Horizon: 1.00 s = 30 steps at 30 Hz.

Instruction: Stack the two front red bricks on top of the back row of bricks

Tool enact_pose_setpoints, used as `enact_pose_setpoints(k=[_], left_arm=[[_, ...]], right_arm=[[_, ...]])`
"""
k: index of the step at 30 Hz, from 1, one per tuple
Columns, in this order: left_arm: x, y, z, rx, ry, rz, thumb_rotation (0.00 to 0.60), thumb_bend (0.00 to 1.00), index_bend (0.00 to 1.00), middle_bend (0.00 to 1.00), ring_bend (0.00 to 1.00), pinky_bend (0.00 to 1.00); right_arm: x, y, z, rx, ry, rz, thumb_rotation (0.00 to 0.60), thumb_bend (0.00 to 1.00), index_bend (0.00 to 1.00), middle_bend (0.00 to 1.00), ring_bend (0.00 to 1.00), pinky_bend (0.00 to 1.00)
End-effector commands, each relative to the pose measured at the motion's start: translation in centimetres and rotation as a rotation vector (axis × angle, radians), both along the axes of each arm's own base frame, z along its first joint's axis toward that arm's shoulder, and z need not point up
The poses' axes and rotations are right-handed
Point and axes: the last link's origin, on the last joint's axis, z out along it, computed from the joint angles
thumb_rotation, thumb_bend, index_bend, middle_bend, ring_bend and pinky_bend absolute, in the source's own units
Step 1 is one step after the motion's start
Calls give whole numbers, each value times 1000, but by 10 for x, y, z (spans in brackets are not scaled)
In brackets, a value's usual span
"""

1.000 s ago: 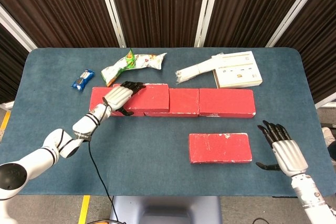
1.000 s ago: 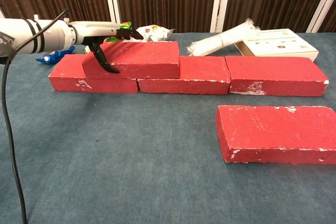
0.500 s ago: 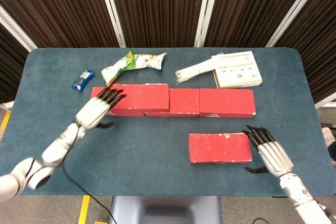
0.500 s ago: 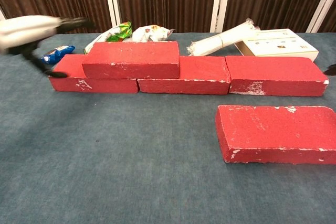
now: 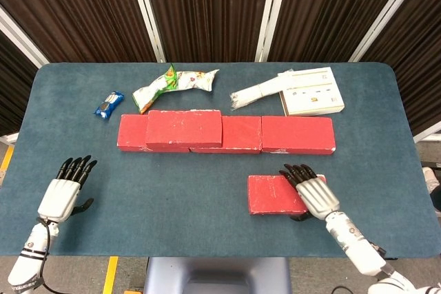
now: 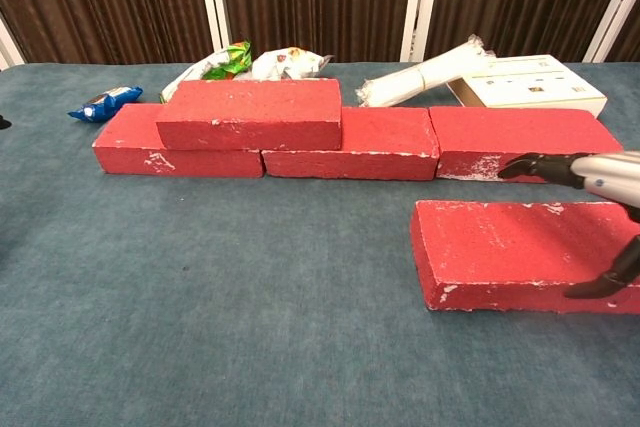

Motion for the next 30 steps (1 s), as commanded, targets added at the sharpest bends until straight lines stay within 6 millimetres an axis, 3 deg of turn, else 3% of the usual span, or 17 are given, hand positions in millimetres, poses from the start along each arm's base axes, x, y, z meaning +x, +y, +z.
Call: enact_pose_setpoints(k=[1,13,16,18,21,24,30], left_arm=[[-1,1,5,-4,-20,1,600,260,0,0,0,28],[6,-8,7,-19,-39,-48,600,269,0,0,0,28],[7,-8,7,-15,-38,-52,600,274,0,0,0,27],[7,-8,7,-15,-36,-55,600,275,0,0,0,27],[6,-8,7,-16,-25,-52,600,275,0,0,0,28],[6,-8,7,-13,-19,-50,600,275,0,0,0,27],[8,-11,7,-11,-12,-66,600,278,0,0,0,27]], right_arm=[[13,-11,-17,57,11,-16,600,112,0,0,0,0],[13,-23,-40,114,59,-64,600,111,3,0,0,0],[15,-26,-40,87,46,-71,600,112,164,84,7,54],[16,-26,-39,54,28,-71,600,111,430,325,167,307],[17,-27,-36,23,16,-65,600,112,645,531,430,585],[18,-29,-32,-7,7,-52,600,116,737,610,535,658],[32,-46,-11,-88,-8,38,600,130,761,630,553,664]])
